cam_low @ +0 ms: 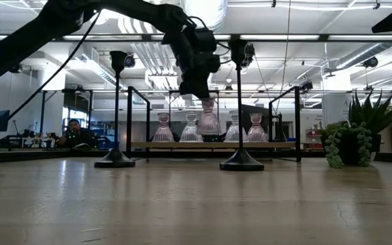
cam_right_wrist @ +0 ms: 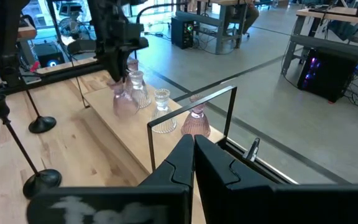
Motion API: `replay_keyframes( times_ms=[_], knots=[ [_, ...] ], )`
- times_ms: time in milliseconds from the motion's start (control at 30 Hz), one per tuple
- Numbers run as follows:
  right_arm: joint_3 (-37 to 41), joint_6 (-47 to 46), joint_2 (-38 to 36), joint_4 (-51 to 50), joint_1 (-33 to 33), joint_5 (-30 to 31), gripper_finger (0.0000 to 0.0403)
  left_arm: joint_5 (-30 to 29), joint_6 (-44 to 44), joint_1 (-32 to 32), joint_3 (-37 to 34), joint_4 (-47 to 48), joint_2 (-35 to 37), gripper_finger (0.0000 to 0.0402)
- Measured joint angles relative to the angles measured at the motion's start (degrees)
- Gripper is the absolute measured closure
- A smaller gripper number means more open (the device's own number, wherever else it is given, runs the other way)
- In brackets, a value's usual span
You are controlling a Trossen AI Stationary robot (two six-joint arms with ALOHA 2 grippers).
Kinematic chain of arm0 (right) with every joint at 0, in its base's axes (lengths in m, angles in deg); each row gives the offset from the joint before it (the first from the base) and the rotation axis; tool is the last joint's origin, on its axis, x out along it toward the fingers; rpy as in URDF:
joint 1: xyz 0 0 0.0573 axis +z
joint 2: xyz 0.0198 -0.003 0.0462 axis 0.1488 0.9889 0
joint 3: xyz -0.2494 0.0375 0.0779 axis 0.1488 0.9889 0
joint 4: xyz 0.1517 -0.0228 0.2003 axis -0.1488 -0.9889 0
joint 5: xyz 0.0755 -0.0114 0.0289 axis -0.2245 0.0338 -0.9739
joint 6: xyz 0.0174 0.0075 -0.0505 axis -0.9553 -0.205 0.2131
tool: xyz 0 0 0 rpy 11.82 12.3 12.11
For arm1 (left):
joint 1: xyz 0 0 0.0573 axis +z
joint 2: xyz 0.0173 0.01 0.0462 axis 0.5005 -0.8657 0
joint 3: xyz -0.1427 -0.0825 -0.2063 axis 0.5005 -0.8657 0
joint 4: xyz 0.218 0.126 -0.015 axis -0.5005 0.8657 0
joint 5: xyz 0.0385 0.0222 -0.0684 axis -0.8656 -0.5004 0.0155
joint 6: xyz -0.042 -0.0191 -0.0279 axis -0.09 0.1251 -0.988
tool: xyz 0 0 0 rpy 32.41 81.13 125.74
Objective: Pick & Place candle stick holders
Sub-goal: Put the pink glass candle holder on the shelf
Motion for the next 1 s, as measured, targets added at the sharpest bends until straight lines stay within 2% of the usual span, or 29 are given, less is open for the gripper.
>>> replay_keyframes(
  times_ms=[533, 1000],
  knots=[
    [0.00, 0.00, 0.02, 0.02, 0.02, 0.00, 0.0394, 4.10, 2.76, -1.10, -6.21, -7.47, 0.00, 0.0374],
    [0.01, 0.00, 0.00, 0.00, 0.00, 0.00, 0.0394, 2.51, 1.46, -1.01, -6.84, -8.68, 0.00, 0.0374]
  ],
)
